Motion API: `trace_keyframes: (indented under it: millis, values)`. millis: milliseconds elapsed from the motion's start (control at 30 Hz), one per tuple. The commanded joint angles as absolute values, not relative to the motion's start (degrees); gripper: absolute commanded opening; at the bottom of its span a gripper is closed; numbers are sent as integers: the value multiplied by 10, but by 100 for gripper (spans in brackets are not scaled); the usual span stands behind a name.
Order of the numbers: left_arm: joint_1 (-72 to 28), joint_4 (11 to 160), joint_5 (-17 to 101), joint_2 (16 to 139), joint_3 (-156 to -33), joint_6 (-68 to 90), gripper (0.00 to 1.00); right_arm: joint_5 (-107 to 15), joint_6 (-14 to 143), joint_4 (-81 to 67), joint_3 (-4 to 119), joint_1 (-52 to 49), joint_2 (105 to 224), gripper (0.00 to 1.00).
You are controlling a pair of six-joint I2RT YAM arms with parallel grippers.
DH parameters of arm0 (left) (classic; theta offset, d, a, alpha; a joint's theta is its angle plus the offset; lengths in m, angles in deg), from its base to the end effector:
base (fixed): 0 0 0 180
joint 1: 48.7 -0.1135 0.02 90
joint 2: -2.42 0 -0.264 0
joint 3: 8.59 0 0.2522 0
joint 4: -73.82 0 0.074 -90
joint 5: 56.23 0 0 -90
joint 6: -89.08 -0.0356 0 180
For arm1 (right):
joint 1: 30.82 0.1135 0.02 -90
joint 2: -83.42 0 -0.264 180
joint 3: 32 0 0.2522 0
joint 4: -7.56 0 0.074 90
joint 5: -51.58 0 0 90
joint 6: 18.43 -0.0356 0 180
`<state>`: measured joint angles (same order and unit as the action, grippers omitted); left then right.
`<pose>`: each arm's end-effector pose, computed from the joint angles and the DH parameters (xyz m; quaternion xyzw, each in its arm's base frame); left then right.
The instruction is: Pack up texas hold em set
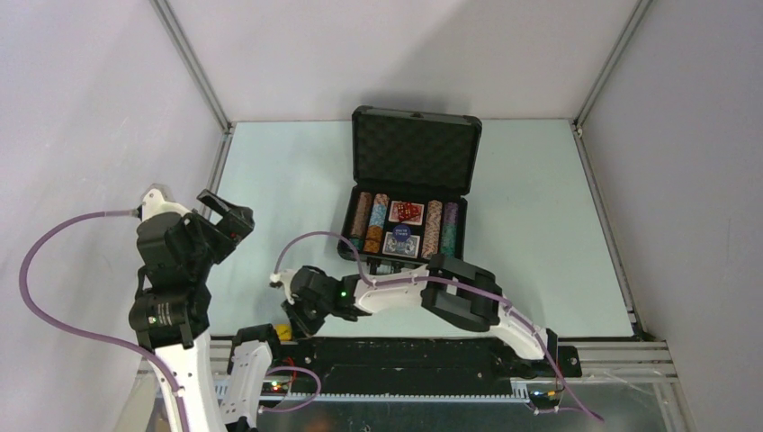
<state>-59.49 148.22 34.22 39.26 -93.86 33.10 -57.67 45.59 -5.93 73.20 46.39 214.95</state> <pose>0.0733 0.0137 0.4125 -0.3213 0.7847 -0.1100 0.5186 0.1001 0.4938 0.1304 -0.4499 0.7745 0.4217 0.1411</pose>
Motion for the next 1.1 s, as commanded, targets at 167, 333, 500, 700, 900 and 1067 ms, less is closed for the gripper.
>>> trace_keyframes:
  millis: [167,333,500,700,900,1067]
  values:
    - [-595,1471,355,390,-934,323,98,-493,449,-107,588,466,2037,3]
    - [-595,1471,358,390,-937,324,98,-496,457,-75,582,471,1989,6]
    - [-594,1472,359,392,-941,325,98,-549,458,0,597,458,2000,42]
    - [-595,1471,358,393,-939,326,98,-634,457,39,664,439,2085,48]
    - [-595,1472,354,390,-938,325,98,-649,461,29,717,434,2133,61]
    - [-595,1471,352,390,-937,325,98,-640,466,16,730,432,2147,62]
